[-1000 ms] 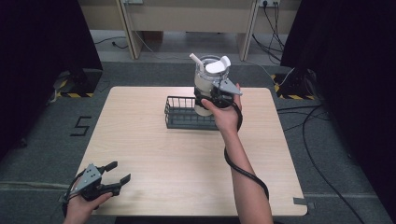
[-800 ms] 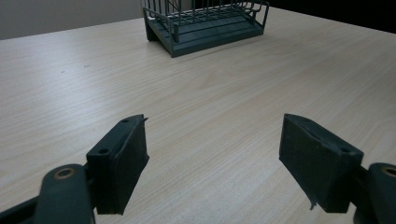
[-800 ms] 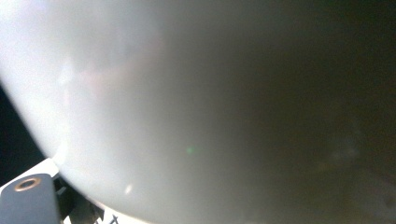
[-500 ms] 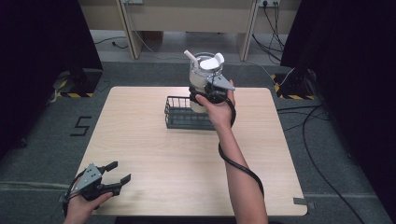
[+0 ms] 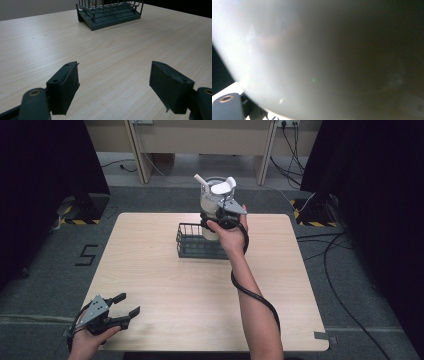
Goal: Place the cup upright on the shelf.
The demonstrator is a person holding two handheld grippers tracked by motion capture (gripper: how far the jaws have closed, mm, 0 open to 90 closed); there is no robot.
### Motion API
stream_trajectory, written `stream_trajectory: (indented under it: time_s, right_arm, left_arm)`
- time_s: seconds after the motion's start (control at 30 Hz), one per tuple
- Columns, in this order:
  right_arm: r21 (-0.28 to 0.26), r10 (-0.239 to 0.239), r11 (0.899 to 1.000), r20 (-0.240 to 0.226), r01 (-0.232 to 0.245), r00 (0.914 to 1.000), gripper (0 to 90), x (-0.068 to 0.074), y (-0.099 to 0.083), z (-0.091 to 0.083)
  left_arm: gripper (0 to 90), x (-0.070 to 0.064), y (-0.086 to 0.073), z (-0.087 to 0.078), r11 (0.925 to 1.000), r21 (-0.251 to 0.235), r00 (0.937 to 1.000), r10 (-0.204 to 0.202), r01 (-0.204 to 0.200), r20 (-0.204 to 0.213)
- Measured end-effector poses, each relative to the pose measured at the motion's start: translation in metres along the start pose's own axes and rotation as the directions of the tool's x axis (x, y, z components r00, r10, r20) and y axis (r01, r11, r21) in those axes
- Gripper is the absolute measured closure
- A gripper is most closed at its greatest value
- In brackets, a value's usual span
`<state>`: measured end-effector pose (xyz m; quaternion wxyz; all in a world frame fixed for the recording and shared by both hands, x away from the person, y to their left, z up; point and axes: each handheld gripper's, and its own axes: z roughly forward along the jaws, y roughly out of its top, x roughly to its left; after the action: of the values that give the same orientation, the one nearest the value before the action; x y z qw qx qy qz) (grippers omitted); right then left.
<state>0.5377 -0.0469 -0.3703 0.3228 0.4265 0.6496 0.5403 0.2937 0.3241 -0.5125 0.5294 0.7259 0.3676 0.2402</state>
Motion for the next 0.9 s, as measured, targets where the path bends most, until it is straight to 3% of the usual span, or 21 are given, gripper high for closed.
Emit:
stream_trajectory:
  time_s: [0.5,0.9]
  right_arm:
    - [0.032,-0.002,0.999,0.003,0.002,1.0,10.9,0.001,-0.009,0.017]
    - [0.073,0.001,0.997,0.014,-0.002,0.9999,10.8,-0.004,-0.026,0.025]
  left_arm:
    - [22.8,0.001,0.0,-0.001,1.0,-0.004,1.0,-0.003,0.003,-0.003]
    - [22.9,0.001,0.0,-0.001,1.0,-0.004,1.0,-0.003,0.003,-0.003]
